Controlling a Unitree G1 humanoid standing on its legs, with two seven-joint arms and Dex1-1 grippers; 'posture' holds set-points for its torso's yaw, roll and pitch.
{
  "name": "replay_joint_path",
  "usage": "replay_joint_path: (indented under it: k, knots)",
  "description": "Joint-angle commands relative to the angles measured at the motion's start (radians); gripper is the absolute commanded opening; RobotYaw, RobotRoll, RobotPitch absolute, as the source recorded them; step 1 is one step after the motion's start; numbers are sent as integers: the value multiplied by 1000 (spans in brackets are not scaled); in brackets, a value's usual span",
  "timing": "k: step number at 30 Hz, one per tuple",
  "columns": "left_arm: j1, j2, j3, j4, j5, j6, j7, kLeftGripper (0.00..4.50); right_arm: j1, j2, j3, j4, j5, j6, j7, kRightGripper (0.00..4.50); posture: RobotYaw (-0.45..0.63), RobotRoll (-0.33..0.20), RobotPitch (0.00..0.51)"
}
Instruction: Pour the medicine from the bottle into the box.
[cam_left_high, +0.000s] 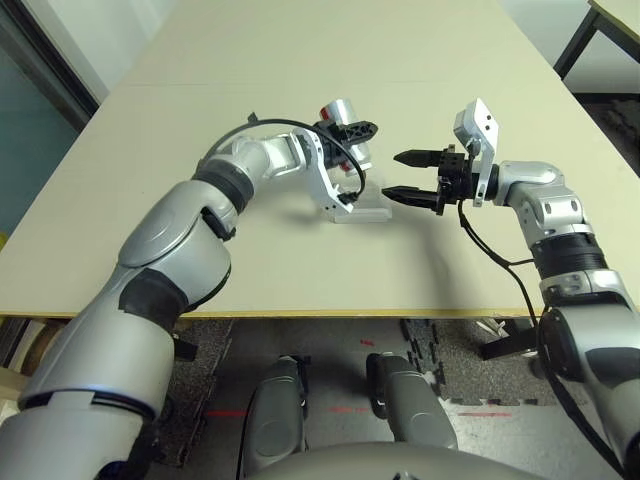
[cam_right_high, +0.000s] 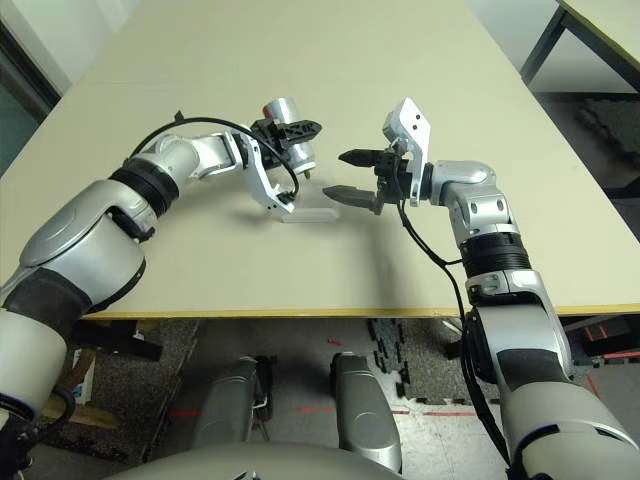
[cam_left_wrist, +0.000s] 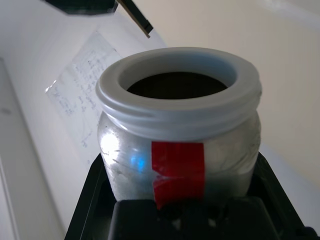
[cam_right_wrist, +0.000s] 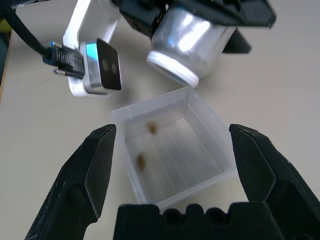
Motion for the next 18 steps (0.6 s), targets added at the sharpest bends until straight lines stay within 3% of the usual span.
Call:
replay_joint_path:
  k: [1, 8, 15, 18]
  knots:
    - [-10, -16, 9, 33, -25, -14, -13, 2599, -10, -4, 1, 10, -4, -8, -4, 4500, -44, 0, 91]
    - [24, -8, 157, 64, -204, -47, -184, 2599, -2, -21, 15, 11, -27, -25, 1, 4500, -46, 0, 95]
    - [96, -2, 526, 55, -619, 9, -547, 2599, 2, -35, 46, 39, -77, -80, 13, 4500, -36, 0, 95]
    - [132, -10, 643, 23, -747, 59, -656, 2599, 1, -36, 50, 56, -85, -98, 15, 4500, -31, 0, 96]
